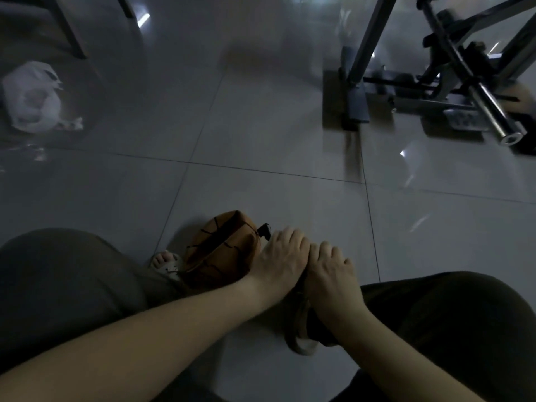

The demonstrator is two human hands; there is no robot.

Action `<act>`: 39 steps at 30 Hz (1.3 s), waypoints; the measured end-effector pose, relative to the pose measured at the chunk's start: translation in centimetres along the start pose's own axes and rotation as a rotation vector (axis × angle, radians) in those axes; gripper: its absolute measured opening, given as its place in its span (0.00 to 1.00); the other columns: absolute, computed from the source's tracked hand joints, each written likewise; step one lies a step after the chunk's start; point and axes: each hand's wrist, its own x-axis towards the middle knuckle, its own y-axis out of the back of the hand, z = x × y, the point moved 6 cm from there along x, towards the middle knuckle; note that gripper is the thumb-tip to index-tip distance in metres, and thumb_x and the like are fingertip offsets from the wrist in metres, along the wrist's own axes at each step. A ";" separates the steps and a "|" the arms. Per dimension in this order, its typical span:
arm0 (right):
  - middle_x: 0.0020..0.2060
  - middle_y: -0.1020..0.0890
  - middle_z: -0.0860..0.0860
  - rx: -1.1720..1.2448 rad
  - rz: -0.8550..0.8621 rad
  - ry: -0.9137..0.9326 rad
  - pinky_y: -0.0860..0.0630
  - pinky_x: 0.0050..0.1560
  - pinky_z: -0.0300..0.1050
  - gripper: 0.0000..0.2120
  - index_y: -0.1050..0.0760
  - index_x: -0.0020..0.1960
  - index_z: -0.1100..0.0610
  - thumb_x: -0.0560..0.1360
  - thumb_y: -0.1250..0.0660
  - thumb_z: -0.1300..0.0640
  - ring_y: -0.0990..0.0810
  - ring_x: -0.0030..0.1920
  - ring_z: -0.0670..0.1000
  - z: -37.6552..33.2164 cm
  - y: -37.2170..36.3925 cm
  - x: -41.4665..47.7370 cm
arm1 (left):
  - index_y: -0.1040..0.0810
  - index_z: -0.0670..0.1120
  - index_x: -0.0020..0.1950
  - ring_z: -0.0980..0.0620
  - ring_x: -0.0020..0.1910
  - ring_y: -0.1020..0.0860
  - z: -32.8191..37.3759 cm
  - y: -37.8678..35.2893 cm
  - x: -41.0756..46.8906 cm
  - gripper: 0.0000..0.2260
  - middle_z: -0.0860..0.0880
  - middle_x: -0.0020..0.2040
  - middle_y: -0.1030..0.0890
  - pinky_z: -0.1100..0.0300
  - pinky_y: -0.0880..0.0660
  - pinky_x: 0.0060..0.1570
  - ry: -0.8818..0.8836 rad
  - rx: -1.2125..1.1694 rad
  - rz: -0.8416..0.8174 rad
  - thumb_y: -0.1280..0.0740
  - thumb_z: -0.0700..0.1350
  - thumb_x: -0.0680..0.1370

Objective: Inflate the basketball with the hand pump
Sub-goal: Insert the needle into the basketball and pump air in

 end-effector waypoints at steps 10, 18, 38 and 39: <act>0.60 0.33 0.59 -0.209 -0.306 0.003 0.31 0.61 0.56 0.27 0.40 0.69 0.60 0.76 0.36 0.49 0.31 0.57 0.61 0.9 -8.5 1.5 | 0.28 0.46 0.54 0.47 0.46 0.27 1.3 -7.0 -1.9 0.10 0.45 0.47 0.25 0.52 0.26 0.55 0.032 0.042 -0.179 0.46 0.41 0.77; 0.57 0.22 0.54 0.084 -0.211 0.031 0.24 0.55 0.49 0.12 0.29 0.62 0.56 0.79 0.36 0.57 0.23 0.55 0.56 1.4 -3.1 2.7 | 0.29 0.46 0.61 0.46 0.57 0.29 -0.3 -3.4 0.4 0.10 0.46 0.58 0.26 0.51 0.34 0.64 0.060 -0.057 -0.317 0.44 0.43 0.81; 0.67 0.35 0.60 -0.153 -0.265 -0.051 0.28 0.58 0.58 0.32 0.50 0.79 0.61 0.81 0.43 0.48 0.32 0.62 0.62 1.8 -8.6 2.8 | 0.53 0.35 0.80 0.36 0.79 0.46 0.4 -9.3 -2.9 0.36 0.35 0.80 0.43 0.44 0.58 0.79 -0.027 0.122 -0.136 0.42 0.52 0.81; 0.66 0.33 0.60 -0.113 -0.268 -0.060 0.27 0.58 0.57 0.30 0.46 0.77 0.61 0.81 0.42 0.49 0.31 0.62 0.61 1.9 -8.4 3.0 | 0.49 0.36 0.80 0.37 0.79 0.43 0.4 -8.6 -2.5 0.32 0.36 0.79 0.40 0.45 0.57 0.79 -0.044 0.088 -0.163 0.45 0.51 0.81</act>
